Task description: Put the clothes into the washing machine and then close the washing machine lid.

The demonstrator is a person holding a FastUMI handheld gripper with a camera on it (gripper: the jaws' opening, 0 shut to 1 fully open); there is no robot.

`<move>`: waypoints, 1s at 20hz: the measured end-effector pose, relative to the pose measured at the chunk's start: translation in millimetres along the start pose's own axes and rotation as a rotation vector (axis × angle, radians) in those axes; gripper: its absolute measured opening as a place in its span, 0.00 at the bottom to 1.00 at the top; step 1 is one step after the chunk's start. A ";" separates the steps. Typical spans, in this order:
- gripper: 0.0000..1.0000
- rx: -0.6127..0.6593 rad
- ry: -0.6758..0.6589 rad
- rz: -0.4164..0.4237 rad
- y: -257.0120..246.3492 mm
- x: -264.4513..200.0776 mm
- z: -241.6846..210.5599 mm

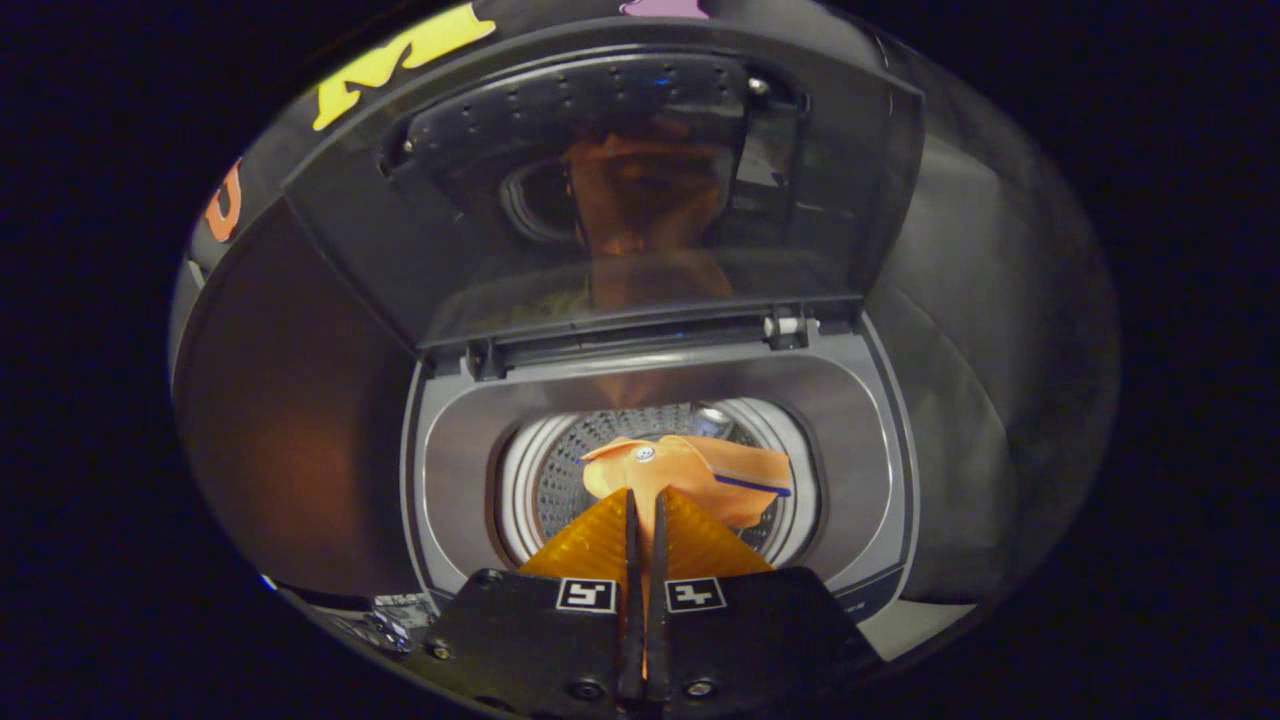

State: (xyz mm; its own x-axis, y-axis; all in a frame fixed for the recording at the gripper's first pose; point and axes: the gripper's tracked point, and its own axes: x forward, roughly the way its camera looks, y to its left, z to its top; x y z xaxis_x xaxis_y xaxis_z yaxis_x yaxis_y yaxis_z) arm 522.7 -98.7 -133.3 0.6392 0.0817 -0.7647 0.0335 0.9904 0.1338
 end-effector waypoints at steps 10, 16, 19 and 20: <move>0.38 -0.012 -0.020 -0.011 -8.8 -7.9 -1.6; 0.85 -0.021 -0.064 -0.046 -14.5 -21.6 -3.5; 0.85 -0.029 -0.089 -0.050 -15.5 -24.3 -2.0; 0.85 -0.029 -0.100 -0.054 -16.3 -27.3 -0.3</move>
State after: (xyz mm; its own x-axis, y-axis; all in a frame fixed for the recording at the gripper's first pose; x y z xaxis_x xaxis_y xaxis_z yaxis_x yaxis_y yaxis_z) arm 504.5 -117.0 -114.9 0.7107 0.0180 -0.7032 0.0484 0.9960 0.0745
